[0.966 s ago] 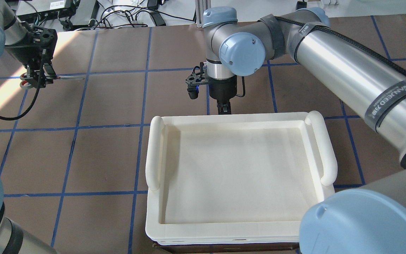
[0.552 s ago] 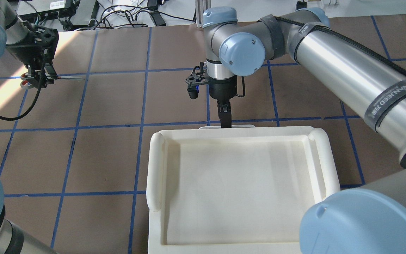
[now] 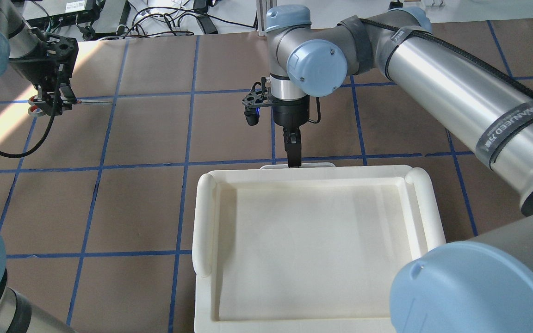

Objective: Place scissors in drawer with both arms

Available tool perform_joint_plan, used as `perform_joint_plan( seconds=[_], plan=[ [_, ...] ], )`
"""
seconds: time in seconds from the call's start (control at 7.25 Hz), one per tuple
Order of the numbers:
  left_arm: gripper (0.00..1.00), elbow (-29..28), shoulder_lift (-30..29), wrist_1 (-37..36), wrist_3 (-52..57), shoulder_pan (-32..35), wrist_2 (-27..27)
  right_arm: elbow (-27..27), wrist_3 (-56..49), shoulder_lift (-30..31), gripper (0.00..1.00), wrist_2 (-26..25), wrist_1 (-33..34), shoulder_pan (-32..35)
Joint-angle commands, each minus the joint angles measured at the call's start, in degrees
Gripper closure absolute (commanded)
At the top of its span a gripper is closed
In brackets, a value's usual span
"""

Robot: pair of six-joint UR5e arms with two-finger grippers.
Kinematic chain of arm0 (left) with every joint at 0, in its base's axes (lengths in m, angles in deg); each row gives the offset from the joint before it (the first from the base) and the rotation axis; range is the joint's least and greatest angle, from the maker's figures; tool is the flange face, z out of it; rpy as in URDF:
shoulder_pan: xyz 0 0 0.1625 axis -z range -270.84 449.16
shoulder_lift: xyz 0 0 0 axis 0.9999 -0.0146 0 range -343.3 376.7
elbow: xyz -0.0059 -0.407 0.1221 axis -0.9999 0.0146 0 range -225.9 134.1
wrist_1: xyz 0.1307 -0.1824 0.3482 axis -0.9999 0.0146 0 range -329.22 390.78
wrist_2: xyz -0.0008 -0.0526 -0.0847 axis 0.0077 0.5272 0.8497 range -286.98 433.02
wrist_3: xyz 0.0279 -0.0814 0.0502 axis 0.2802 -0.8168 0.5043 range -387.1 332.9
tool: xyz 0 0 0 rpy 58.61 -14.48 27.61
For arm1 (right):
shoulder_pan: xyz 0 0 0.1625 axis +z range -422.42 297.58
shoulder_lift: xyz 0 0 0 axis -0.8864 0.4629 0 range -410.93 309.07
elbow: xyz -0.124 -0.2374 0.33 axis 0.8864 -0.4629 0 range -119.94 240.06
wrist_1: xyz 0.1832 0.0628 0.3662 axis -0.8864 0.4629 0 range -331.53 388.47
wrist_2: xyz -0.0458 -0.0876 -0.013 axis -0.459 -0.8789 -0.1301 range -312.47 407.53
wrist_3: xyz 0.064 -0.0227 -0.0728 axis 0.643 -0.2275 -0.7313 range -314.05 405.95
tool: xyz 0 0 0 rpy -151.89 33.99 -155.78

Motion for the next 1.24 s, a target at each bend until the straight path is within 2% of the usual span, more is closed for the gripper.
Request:
perform_joint_plan(
  seconds=[0.0,0.41,0.69,1.1],
  plan=[
    [1.00,0.00,-0.09,0.00,0.00,0.00,0.08,-1.80,-0.10,-1.10,0.38,-0.55,0.68,-0.07],
    [1.00,0.09,-0.18,0.00,0.00,0.00,0.16,-9.08,-0.19,-5.04,0.40,-0.46,0.77,-1.21],
    [1.00,0.09,-0.27,0.09,0.00,0.09,0.34,-12.08,-0.19,-6.63,0.39,-0.64,0.95,-2.00],
    [1.00,0.79,-0.18,0.26,-0.09,0.18,0.69,-13.50,-0.10,-8.04,0.39,-0.64,5.24,-2.53]
  ],
)
